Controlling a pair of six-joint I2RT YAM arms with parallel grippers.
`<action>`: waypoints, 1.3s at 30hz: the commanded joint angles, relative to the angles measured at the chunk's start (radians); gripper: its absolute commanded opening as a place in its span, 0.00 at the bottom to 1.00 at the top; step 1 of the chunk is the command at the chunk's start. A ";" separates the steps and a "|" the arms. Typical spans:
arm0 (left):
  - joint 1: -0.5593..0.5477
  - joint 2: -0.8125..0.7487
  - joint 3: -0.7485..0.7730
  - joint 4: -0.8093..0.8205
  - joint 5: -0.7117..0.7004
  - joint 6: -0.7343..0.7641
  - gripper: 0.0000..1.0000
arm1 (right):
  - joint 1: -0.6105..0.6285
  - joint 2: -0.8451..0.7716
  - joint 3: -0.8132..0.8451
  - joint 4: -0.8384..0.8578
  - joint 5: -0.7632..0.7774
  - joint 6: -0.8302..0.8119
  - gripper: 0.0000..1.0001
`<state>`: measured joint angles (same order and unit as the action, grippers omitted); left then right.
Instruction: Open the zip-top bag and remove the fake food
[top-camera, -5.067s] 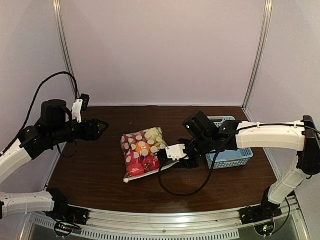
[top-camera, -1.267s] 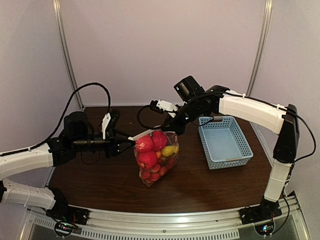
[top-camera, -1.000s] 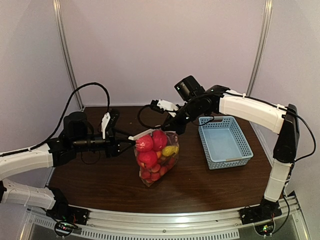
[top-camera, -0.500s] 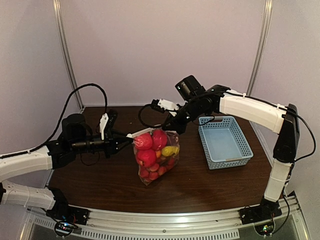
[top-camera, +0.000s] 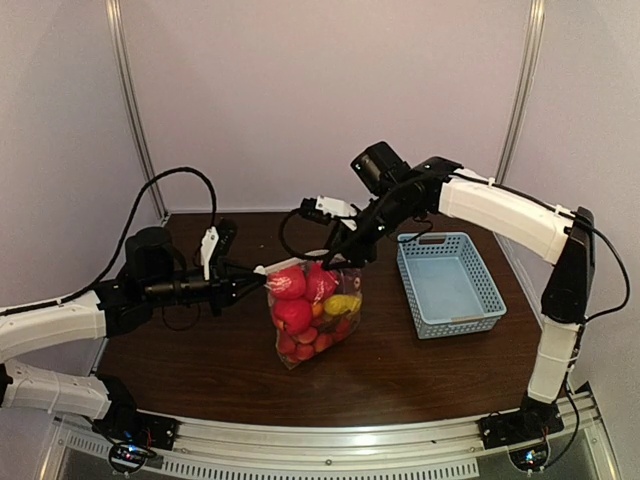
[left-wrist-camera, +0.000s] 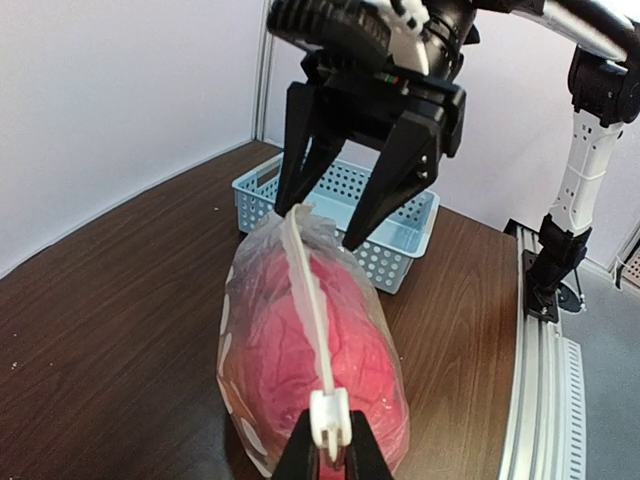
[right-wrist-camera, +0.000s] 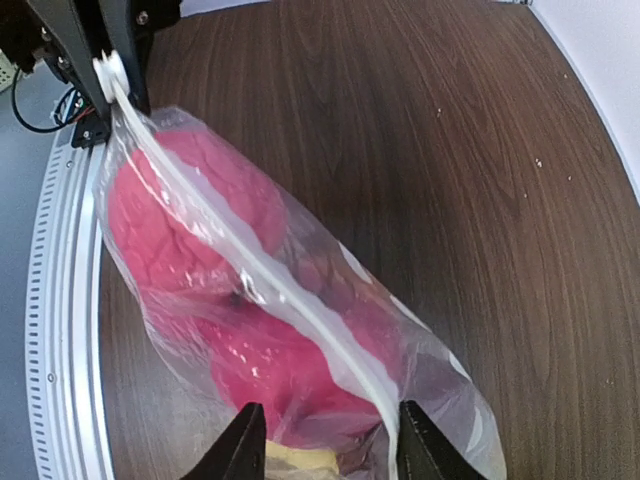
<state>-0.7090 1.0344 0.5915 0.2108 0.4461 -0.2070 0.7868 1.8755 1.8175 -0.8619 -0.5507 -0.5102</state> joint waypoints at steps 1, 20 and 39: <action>-0.003 0.009 0.046 -0.032 0.021 0.076 0.00 | 0.029 0.060 0.174 -0.116 -0.066 -0.123 0.50; -0.002 0.025 0.116 -0.072 0.015 0.135 0.00 | 0.108 0.208 0.389 -0.127 -0.156 -0.164 0.10; -0.001 0.038 0.065 -0.038 -0.019 0.130 0.35 | 0.081 0.180 0.385 -0.098 -0.213 -0.083 0.00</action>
<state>-0.7090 1.0569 0.6704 0.1318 0.4408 -0.0834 0.8726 2.0838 2.1761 -0.9913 -0.7238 -0.6182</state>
